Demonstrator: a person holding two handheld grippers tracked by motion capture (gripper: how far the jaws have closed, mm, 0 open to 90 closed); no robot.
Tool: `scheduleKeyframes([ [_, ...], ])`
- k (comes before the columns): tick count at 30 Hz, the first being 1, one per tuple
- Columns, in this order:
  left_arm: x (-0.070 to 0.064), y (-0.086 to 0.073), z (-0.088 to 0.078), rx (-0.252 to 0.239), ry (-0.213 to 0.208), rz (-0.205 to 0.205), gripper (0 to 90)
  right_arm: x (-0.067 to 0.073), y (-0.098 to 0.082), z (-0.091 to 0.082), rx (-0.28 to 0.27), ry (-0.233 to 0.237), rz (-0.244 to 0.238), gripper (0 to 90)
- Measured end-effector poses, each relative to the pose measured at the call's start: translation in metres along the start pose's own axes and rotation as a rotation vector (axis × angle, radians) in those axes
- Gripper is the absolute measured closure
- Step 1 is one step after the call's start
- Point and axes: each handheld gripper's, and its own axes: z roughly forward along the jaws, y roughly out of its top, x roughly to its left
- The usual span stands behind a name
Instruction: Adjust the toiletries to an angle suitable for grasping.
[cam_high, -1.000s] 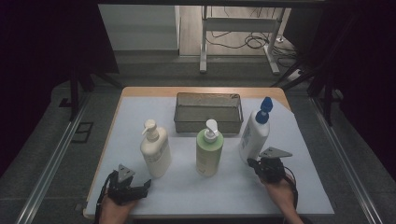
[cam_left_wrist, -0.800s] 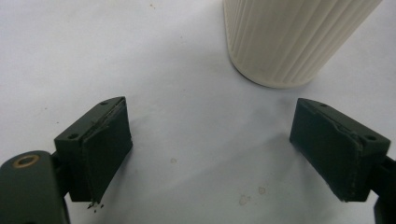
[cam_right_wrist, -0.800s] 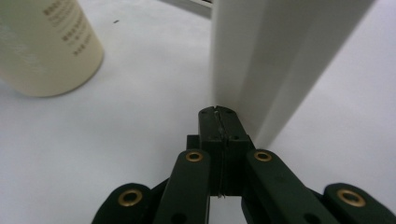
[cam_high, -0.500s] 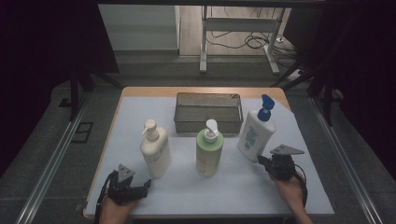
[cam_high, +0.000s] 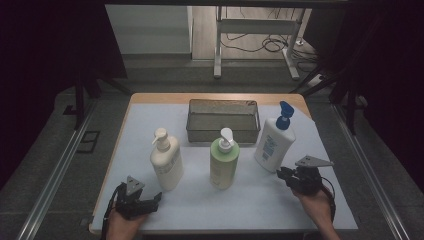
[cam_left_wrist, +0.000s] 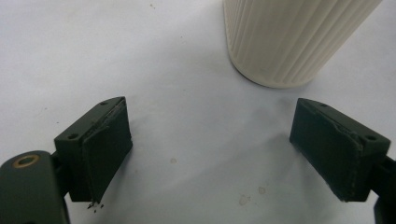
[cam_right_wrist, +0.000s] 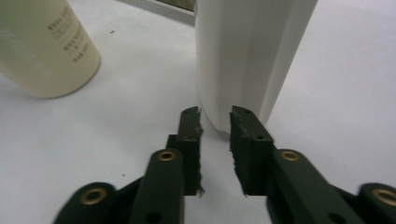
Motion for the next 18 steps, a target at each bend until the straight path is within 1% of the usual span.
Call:
scheduleKeyframes([
  [1, 0.0, 0.0, 0.0, 0.0, 0.0, 0.0, 12.2, 0.0, 0.002, -0.003, 0.001, 0.002, -0.003, 65.0],
  [2, 0.0, 0.0, 0.0, 0.0, 0.0, 0.0, 12.2, 0.0, 0.002, -0.003, 0.001, 0.002, -0.003, 65.0],
  [7, 0.0, 0.0, 0.0, 0.0, 0.0, 0.0, 12.2, 0.002, 0.008, -0.011, 0.002, 0.014, -0.007, 56.3],
  [9, 0.0, 0.0, 0.0, 0.0, 0.0, -0.001, 12.2, 0.002, 0.013, -0.016, -0.001, 0.008, -0.011, 51.9],
  [18, 0.0, 0.0, 0.0, 0.002, 0.0, 0.004, 12.2, -0.003, 0.027, -0.026, -0.004, 0.009, -0.012, 45.3],
])
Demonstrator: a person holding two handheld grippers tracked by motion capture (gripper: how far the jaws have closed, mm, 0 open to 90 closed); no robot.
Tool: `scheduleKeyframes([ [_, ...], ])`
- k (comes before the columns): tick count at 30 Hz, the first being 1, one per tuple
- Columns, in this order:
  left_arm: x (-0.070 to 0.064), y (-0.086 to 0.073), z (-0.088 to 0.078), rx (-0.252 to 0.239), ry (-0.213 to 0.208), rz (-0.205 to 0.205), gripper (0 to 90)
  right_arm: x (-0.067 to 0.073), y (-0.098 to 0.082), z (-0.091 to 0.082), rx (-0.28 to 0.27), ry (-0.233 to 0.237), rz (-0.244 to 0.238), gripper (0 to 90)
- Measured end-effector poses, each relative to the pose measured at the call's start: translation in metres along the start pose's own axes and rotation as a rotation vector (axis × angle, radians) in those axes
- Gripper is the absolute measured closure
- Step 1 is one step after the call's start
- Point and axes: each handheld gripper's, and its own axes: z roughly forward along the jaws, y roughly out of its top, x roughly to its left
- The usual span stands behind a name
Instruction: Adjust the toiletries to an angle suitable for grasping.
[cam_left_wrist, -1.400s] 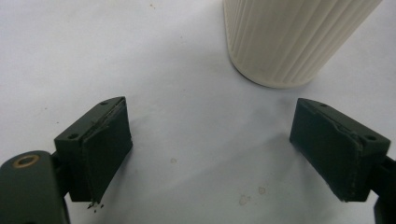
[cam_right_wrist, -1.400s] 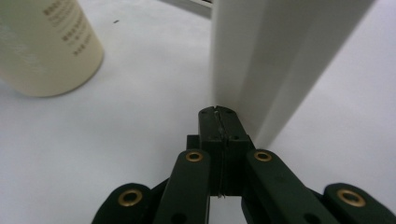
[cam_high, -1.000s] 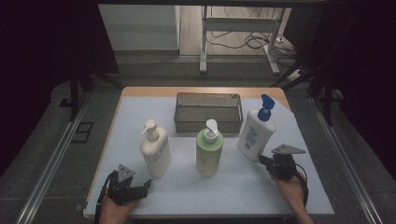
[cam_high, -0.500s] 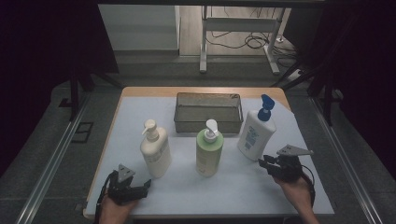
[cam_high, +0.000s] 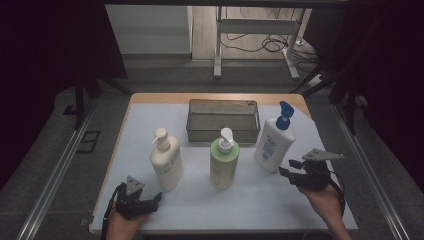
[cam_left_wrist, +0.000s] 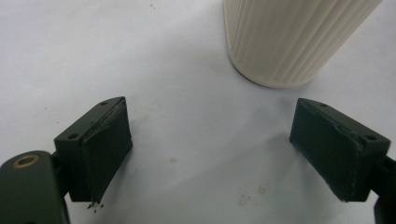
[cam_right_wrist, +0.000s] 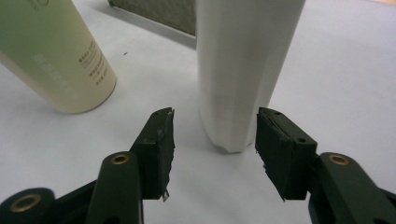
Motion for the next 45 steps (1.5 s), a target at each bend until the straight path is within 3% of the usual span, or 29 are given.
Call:
scheduleKeyframes([
  [16, 0.0, 0.0, 0.0, -0.001, 0.0, -0.001, 12.2, -0.01, 0.034, -0.008, -0.01, -0.007, -0.004, 32.6],
  [30, 0.0, 0.0, 0.0, -0.001, 0.0, -0.001, 12.2, -0.011, 0.059, 0.005, -0.025, 0.002, -0.012, 25.4],
  [45, 0.0, 0.0, 0.0, -0.001, 0.0, -0.002, 12.2, -0.009, 0.072, 0.028, -0.037, -0.005, -0.012, 26.2],
])
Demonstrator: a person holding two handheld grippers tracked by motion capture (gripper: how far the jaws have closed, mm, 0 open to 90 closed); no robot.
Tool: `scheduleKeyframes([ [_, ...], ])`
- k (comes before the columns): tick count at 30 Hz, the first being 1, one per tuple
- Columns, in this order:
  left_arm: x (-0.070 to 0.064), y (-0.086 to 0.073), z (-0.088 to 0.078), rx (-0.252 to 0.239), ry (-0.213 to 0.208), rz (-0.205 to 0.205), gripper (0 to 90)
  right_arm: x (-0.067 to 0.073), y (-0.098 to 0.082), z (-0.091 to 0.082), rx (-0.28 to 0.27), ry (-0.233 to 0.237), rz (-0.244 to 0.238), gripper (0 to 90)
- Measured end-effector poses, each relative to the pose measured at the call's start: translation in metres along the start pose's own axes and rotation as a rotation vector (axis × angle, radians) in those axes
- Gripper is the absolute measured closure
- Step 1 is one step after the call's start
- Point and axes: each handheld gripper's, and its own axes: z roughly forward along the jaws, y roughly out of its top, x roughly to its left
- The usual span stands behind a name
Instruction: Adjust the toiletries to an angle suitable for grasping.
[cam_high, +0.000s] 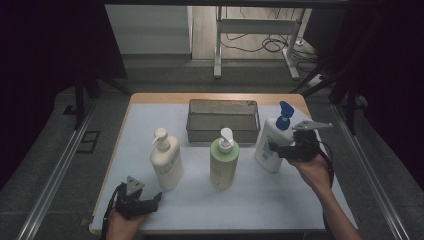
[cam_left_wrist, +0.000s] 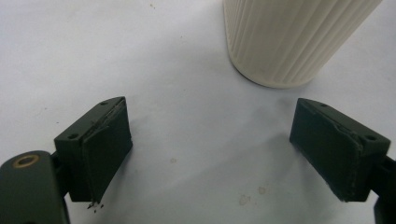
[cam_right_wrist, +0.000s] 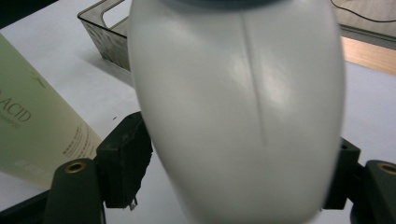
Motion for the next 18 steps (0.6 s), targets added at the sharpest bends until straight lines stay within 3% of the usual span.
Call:
scheduleKeyframes([
  [7, 0.0001, 0.0, 0.0, 0.0, 0.0, 0.002, 12.2, 0.0026, 0.0016, 0.0056, 0.007, -0.001, -0.005, 29.0],
  [12, 0.0001, 0.0, 0.0, 0.0, -0.001, 0.0, 12.2, 0.0039, 0.0015, 0.0055, -0.003, -0.035, -0.014, 37.1],
  [18, 0.0, 0.0, 0.0, 0.0, 0.0, 0.0, 12.2, 0.0053, 0.0008, 0.0045, -0.004, -0.048, -0.03, 38.2],
])
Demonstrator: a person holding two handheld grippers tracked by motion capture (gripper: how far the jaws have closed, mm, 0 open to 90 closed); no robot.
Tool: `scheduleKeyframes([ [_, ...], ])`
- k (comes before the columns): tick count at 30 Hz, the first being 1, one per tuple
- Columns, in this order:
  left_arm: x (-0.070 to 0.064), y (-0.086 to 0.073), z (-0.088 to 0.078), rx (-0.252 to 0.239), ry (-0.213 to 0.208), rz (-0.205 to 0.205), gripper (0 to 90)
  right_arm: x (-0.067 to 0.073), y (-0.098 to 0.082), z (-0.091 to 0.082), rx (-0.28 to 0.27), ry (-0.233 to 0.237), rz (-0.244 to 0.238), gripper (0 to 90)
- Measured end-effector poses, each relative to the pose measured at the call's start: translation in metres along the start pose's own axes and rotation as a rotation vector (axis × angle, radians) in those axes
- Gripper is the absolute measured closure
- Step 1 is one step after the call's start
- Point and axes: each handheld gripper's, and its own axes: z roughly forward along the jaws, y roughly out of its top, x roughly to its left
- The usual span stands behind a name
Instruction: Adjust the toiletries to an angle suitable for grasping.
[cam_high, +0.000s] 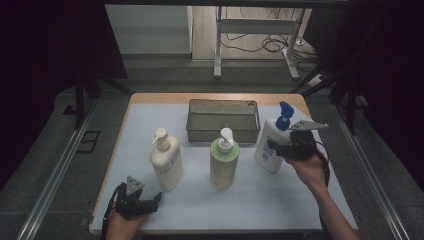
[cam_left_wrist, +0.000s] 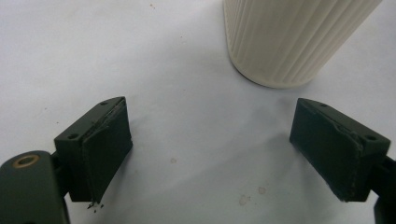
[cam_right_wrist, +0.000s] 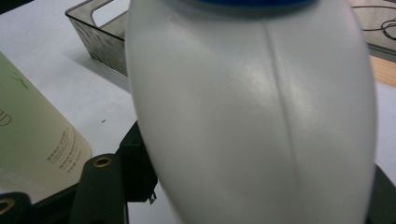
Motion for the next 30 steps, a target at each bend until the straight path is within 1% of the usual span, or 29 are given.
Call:
scheduleKeyframes([
  [9, 0.0, 0.0, 0.0, 0.0, 0.0, 0.001, 12.2, 0.004, 0.002, -0.003, 0.016, -0.019, -0.001, 39.3],
  [14, 0.0, 0.0, 0.0, 0.0, -0.001, 0.0, 12.2, 0.005, 0.003, -0.005, 0.01, -0.018, 0.006, 39.7],
  [18, 0.0, 0.0, 0.0, 0.0, -0.001, 0.0, 12.2, 0.008, 0.008, -0.01, 0.011, -0.012, -0.003, 39.7],
  [20, 0.0, 0.0, 0.0, 0.0, 0.0, 0.002, 12.2, 0.012, 0.013, -0.014, 0.01, -0.006, -0.018, 39.7],
  [25, 0.0, 0.0, 0.0, 0.0, 0.0, 0.005, 12.2, 0.015, 0.021, -0.02, 0.005, 0.015, -0.019, 39.7],
  [26, 0.0, 0.0, 0.0, 0.0, 0.0, 0.006, 12.2, 0.017, 0.026, -0.024, 0.002, 0.024, -0.022, 39.7],
  [27, 0.0, 0.0, 0.0, 0.0, 0.0, 0.006, 12.2, 0.017, 0.026, -0.024, 0.002, 0.024, -0.022, 39.7],
  [28, 0.0, 0.0, 0.0, 0.0, 0.0, 0.005, 12.2, 0.018, 0.031, -0.026, -0.006, 0.029, -0.027, 39.7],
  [30, 0.0, 0.0, 0.0, -0.001, 0.0, 0.004, 12.2, 0.019, 0.033, -0.027, -0.009, 0.033, -0.026, 39.7],
])
